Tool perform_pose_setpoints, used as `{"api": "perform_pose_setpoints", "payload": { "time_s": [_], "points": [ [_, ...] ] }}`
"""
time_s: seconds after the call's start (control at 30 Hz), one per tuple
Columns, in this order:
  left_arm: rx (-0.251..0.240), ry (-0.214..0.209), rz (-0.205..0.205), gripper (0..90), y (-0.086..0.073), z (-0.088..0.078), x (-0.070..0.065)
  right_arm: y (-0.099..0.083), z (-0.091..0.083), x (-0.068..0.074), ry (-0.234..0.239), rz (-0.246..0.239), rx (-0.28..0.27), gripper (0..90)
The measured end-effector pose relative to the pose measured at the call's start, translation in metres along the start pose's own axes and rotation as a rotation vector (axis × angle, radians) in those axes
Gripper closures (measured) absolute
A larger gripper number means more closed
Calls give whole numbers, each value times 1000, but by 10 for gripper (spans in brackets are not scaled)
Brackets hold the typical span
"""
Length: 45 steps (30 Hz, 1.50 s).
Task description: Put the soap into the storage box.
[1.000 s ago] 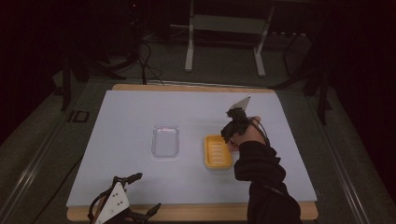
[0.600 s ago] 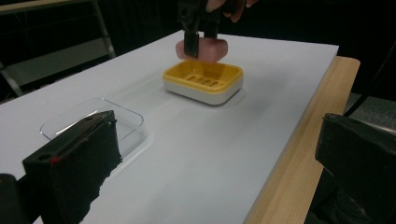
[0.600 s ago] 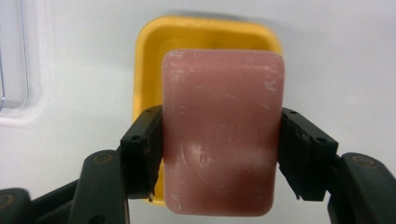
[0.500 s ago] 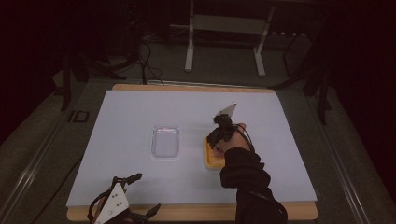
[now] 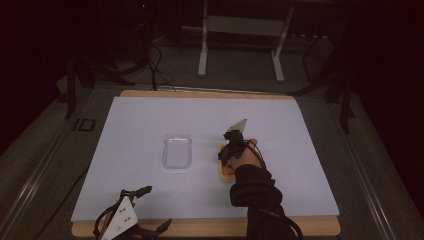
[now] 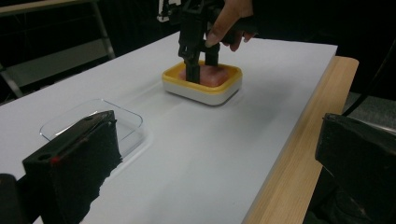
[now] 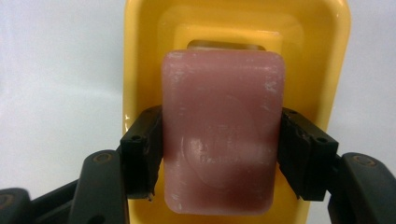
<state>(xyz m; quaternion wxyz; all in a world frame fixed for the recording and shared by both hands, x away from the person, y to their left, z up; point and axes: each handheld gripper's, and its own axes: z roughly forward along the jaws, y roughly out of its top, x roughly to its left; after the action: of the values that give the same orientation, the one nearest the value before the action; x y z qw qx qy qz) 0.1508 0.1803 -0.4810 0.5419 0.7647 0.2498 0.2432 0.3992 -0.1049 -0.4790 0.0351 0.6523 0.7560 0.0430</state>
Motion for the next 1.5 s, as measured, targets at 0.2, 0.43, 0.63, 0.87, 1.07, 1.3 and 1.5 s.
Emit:
{"api": "perform_pose_setpoints", "payload": {
  "time_s": [0.2,0.43,0.63,0.87,1.07,1.3,1.5],
  "points": [
    [3,-1,1,3,0,0,0,3,-8,1,8,-12,-8,343],
    [2,-4,-1,3,0,0,0,7,-28,-5,40,-88,-59,310],
    [7,-4,0,3,0,1,1,3,-35,-22,171,-204,-97,121],
    [11,-8,1,3,-1,2,1,-9,-48,-36,254,-330,-200,120],
    [16,-6,1,3,-1,2,2,-19,-58,-50,256,-409,-301,120],
    [23,-4,1,2,-2,3,2,-35,-64,-70,275,-420,-335,120],
    [29,-2,1,3,-2,4,2,-49,-67,-87,270,-451,-393,121]
  ]
}}
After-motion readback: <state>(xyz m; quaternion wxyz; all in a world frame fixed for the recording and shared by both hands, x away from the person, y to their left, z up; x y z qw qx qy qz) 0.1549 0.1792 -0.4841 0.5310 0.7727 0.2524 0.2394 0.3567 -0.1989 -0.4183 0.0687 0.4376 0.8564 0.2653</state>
